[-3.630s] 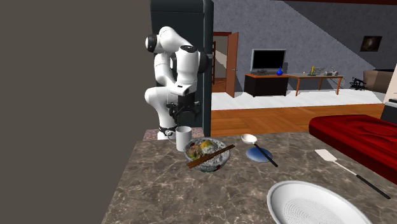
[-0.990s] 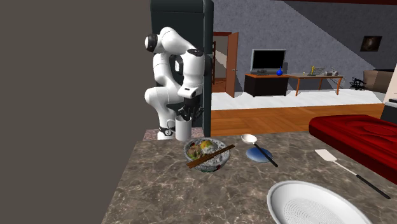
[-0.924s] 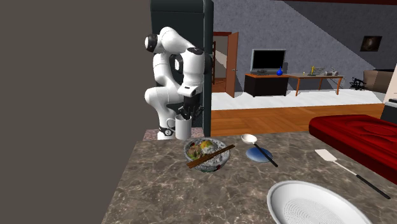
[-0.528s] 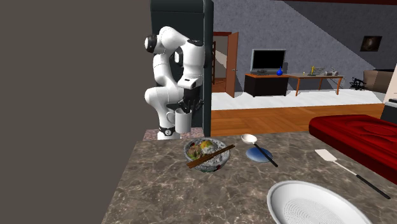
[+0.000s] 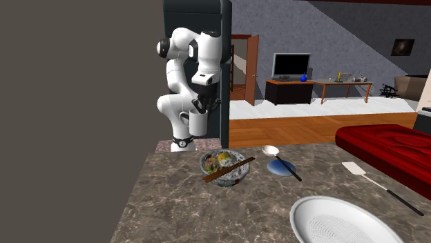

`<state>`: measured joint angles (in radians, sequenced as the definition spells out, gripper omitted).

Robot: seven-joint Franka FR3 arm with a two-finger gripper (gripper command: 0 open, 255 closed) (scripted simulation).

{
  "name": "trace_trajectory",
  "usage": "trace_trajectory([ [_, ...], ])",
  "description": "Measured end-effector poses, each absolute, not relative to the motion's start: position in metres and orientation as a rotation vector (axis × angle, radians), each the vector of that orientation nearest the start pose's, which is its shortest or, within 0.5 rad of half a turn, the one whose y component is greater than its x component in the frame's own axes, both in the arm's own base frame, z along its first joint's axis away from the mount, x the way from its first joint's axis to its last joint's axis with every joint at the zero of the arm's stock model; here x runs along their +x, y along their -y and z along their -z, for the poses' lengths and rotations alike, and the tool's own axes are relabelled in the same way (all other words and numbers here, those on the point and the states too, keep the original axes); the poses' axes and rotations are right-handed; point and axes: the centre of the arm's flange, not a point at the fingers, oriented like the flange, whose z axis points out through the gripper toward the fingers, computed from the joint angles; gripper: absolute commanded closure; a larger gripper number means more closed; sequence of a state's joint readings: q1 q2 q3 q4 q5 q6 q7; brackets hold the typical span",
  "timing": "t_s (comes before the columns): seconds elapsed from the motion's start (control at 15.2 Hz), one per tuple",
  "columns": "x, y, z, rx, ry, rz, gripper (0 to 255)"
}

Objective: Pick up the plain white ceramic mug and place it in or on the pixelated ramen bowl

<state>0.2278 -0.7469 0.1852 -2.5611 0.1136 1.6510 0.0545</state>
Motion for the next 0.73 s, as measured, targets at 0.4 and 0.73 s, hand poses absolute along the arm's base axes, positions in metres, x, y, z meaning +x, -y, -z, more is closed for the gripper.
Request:
trace_trajectory([
  [0.4,0.279,-0.140,-0.514,-3.148,0.444,-0.261,255],
  [0.73,0.327,-0.160,-0.525,-3.148,0.444,-0.261,255],
])
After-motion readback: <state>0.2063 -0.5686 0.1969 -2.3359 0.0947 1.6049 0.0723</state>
